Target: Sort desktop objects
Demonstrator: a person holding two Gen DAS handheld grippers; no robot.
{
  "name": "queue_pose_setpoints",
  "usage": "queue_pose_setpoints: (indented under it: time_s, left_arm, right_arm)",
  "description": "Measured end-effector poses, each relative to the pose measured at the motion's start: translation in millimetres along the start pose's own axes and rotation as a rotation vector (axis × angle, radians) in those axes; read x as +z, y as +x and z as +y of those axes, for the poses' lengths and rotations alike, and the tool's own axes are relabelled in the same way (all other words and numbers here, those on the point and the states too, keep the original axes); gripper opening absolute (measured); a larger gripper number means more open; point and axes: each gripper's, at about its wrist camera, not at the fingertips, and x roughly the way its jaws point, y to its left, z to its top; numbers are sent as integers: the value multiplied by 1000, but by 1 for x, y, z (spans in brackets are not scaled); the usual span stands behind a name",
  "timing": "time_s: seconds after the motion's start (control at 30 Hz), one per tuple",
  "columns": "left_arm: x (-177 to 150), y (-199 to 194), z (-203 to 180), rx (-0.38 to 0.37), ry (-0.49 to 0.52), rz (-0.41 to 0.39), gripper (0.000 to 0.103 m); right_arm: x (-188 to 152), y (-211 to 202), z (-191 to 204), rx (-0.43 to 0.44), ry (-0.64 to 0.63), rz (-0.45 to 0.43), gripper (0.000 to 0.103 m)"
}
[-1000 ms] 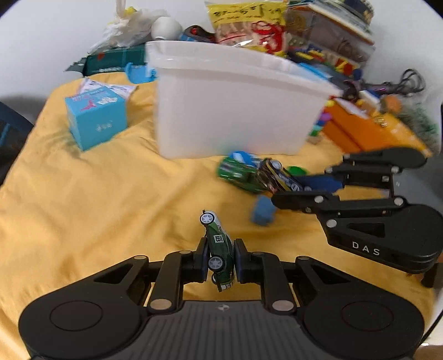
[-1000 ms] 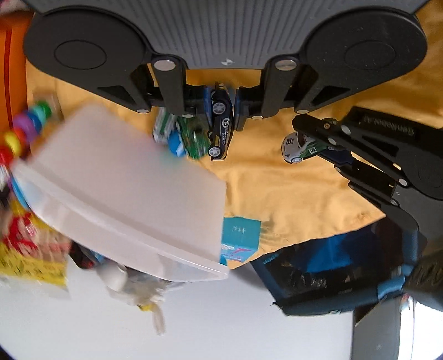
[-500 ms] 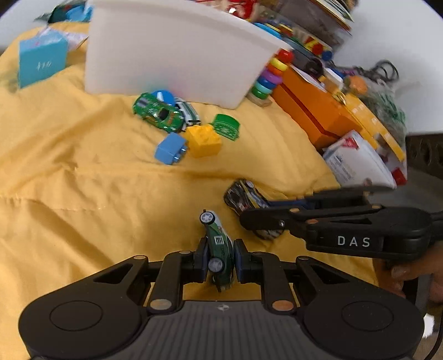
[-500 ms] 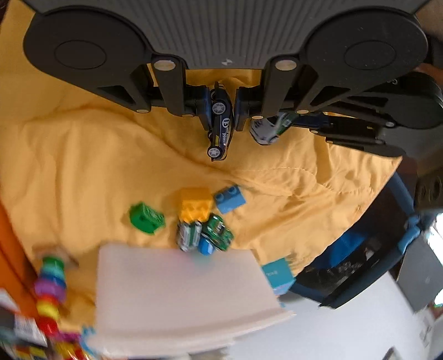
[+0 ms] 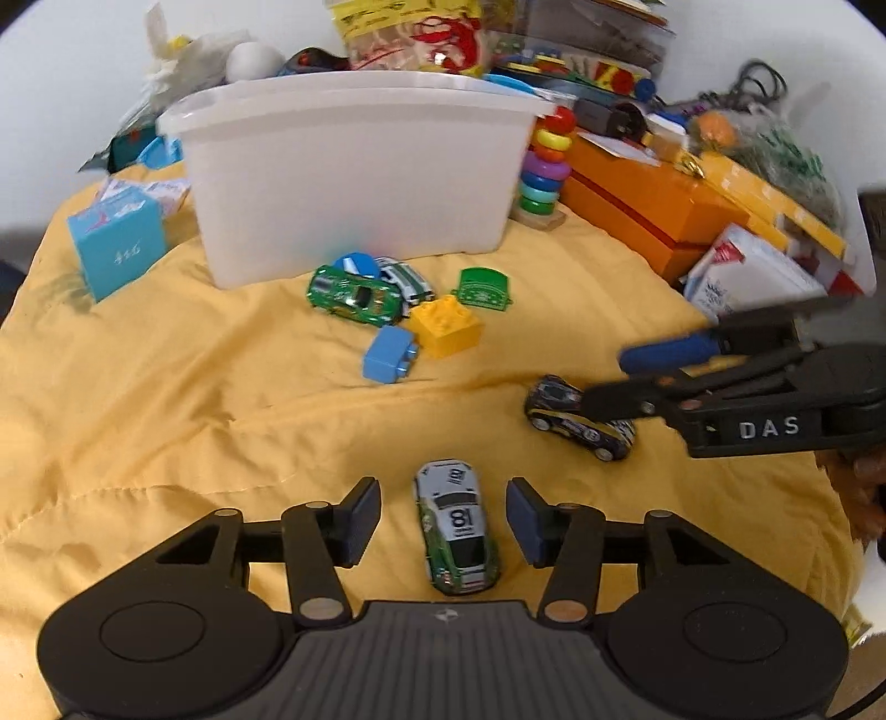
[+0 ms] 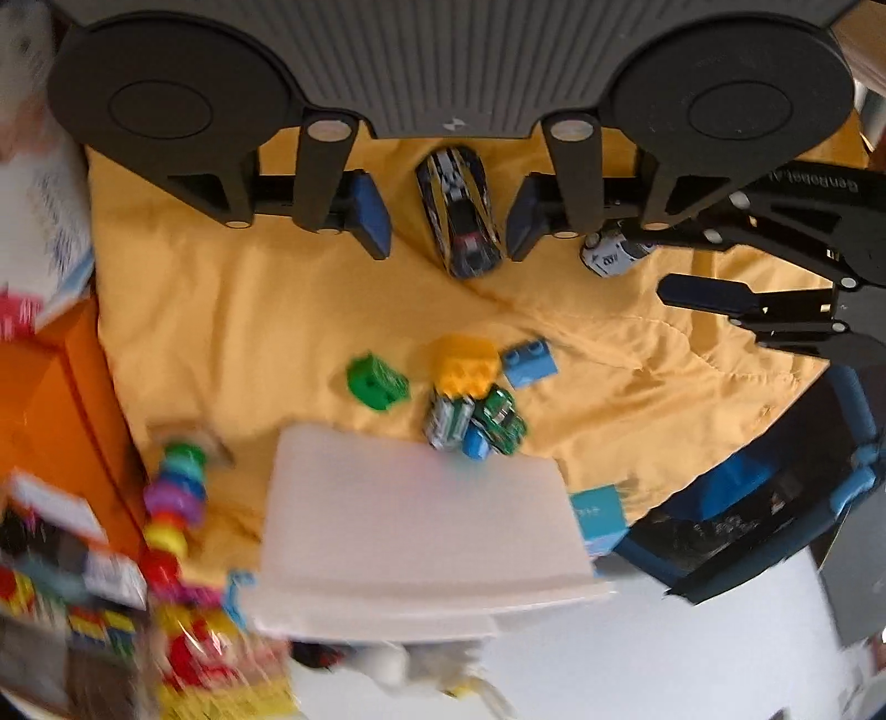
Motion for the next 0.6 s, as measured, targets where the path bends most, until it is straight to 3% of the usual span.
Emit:
queue_pose_setpoints:
  time_s: [0.27,0.47,0.53,0.6]
  left_arm:
    - [-6,17,-27,115,181,56,54]
    - [-7,15,-28,103,175,57,54]
    - [-8,14,-30,97,180,60,53]
    - [-8,15,-28,81,162,62,49]
  right_arm:
    - [-8,13,28,-67,-224,23,48]
    - [-20,21,20,-57,-154,43,45]
    - [-21,19,15,-22,-114,46,33]
    - [-22,18,18,-22,-135,45,33]
